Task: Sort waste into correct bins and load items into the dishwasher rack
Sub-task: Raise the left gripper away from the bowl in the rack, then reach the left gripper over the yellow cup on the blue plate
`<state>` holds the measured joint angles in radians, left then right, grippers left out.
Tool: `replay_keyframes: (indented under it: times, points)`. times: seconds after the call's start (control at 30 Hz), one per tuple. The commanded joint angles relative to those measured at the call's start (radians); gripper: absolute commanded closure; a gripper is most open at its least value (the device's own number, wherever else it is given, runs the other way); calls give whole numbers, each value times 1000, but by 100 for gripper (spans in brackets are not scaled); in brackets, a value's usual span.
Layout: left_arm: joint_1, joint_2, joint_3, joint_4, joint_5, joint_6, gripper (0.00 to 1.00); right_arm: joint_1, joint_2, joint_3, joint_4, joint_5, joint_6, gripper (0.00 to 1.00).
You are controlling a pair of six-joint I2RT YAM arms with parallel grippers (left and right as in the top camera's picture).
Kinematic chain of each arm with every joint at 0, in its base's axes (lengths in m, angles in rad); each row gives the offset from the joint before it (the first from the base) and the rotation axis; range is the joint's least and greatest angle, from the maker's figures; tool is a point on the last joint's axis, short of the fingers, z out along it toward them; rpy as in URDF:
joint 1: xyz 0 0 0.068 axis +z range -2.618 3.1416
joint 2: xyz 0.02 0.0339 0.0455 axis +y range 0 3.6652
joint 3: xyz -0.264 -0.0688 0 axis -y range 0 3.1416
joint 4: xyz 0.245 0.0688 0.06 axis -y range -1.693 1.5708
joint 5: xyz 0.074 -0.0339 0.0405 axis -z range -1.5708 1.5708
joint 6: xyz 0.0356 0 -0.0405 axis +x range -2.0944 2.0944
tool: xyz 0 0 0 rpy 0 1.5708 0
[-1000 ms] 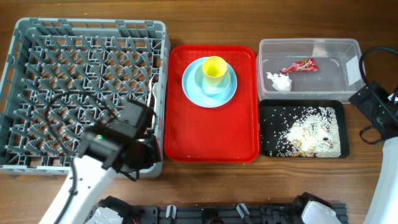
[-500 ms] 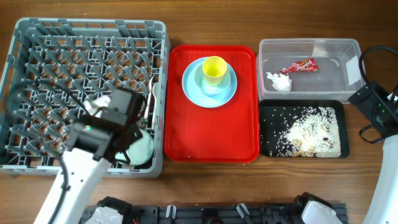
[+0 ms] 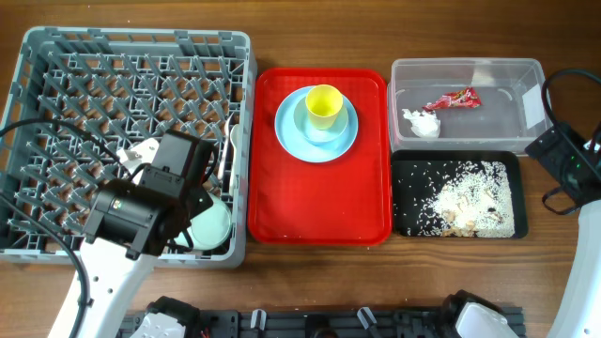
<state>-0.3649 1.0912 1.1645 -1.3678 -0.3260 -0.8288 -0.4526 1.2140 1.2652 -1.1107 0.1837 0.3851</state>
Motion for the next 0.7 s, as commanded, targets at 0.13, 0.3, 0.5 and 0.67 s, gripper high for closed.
replay_keyframes:
  times: [0.13,0.3,0.5,0.67]
  points:
    - [-4,-9,11,146,247,241,96,-3,6,18,3,3,8,0]
    - [-3,60,27,296,410,330,96,-3,6,18,3,3,8,0]
    - [-4,413,402,165,483,417,96,-3,6,18,3,3,8,0]
    - [-20,823,1006,-84,488,509,96,-3,6,18,3,3,8,0]
